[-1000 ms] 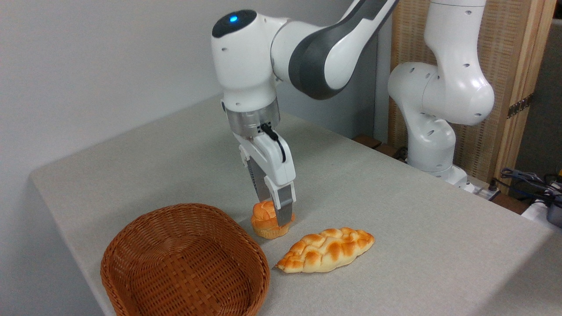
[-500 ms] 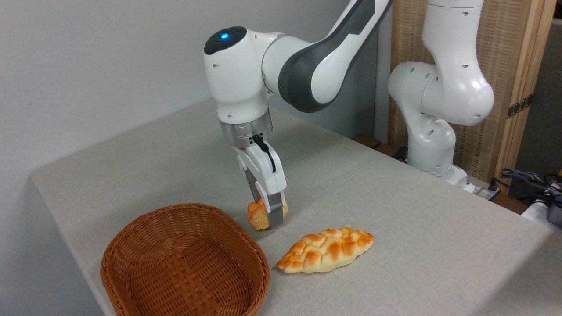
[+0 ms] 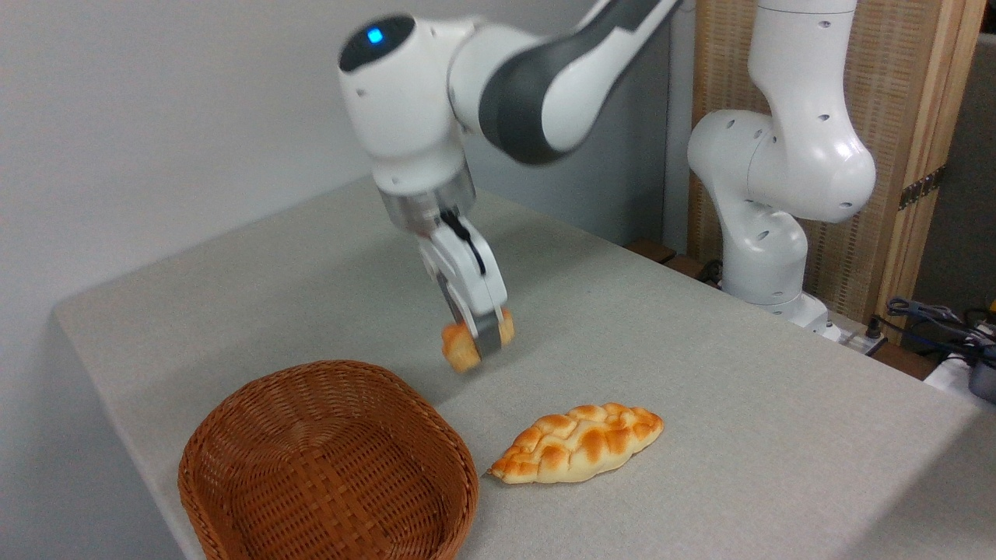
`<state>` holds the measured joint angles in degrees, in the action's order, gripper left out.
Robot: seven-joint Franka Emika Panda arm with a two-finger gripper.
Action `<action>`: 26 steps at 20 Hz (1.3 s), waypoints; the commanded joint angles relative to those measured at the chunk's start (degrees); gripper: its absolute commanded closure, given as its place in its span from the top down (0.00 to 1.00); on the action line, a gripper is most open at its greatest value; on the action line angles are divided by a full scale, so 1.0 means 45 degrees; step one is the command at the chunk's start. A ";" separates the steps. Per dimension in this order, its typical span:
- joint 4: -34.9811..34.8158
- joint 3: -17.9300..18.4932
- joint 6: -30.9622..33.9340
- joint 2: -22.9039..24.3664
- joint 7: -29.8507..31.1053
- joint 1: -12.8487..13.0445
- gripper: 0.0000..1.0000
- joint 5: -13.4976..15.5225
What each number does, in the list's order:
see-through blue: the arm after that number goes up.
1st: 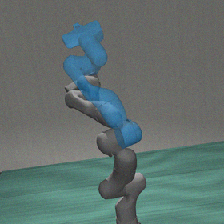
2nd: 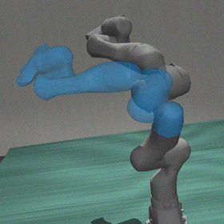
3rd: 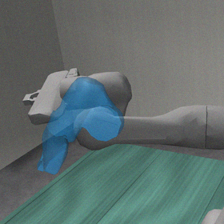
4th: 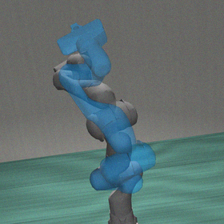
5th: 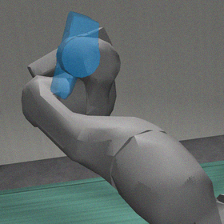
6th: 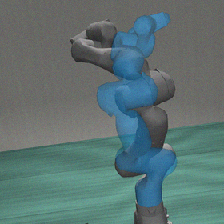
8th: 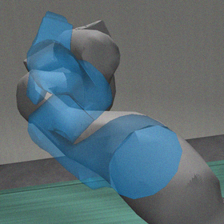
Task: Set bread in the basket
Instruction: 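Lift the orange bun and carry it over the wicker basket, then lower the bun into the basket and open the gripper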
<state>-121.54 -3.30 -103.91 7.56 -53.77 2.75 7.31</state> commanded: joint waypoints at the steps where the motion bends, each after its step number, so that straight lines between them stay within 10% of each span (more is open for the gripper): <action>1: 0.3641 0.0499 0.2347 -0.1267 0.0014 -0.0474 0.27 0.1301; 6: 0.7317 0.0344 0.1960 -0.4430 0.0406 -0.0963 0.33 0.2105; 11: 0.7361 -0.0222 -0.1202 -0.5683 0.0425 -0.0944 0.48 0.2048; 16: 0.7322 -0.0631 -0.1694 -0.6094 0.0366 -0.0944 1.00 0.0783; 26: 0.7380 -0.0672 -0.1715 -0.6213 0.0036 -0.1099 1.00 0.0368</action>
<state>-89.50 -6.13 -111.25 -20.33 -52.89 -1.24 9.82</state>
